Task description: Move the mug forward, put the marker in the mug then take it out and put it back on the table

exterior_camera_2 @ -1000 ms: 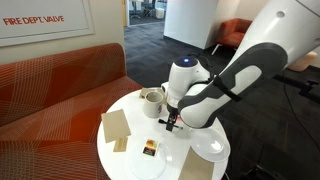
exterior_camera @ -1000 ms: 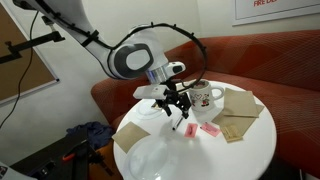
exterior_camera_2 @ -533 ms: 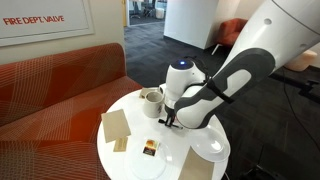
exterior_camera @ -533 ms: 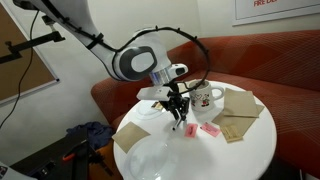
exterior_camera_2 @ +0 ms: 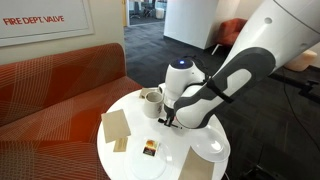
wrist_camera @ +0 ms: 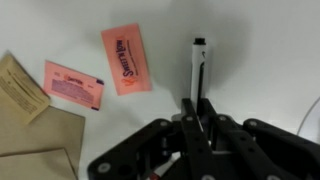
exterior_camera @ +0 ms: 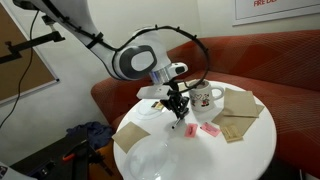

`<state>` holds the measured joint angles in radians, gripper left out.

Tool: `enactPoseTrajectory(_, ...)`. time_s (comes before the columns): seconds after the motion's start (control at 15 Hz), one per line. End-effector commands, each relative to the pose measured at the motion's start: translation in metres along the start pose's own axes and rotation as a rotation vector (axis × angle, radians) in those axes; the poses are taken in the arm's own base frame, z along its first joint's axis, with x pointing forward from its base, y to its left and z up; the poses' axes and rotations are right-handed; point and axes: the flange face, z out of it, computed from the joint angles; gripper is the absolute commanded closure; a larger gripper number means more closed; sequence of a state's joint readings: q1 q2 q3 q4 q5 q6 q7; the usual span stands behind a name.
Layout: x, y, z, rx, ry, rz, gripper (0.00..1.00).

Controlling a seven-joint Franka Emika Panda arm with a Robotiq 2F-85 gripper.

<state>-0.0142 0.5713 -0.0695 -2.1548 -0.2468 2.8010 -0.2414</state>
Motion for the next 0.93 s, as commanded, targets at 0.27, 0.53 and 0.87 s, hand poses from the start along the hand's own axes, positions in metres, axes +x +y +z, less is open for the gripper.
enactPoseTrajectory(0.27, -0.025, -0.01, -0.085, -0.002, 0.007, 0.012, 0.97)
enactPoseTrajectory(0.53, -0.036, -0.006, -0.126, -0.007, -0.032, 0.02, 0.97)
enactPoseTrajectory(0.87, -0.03, 0.004, -0.182, -0.026, -0.014, 0.081, 0.97)
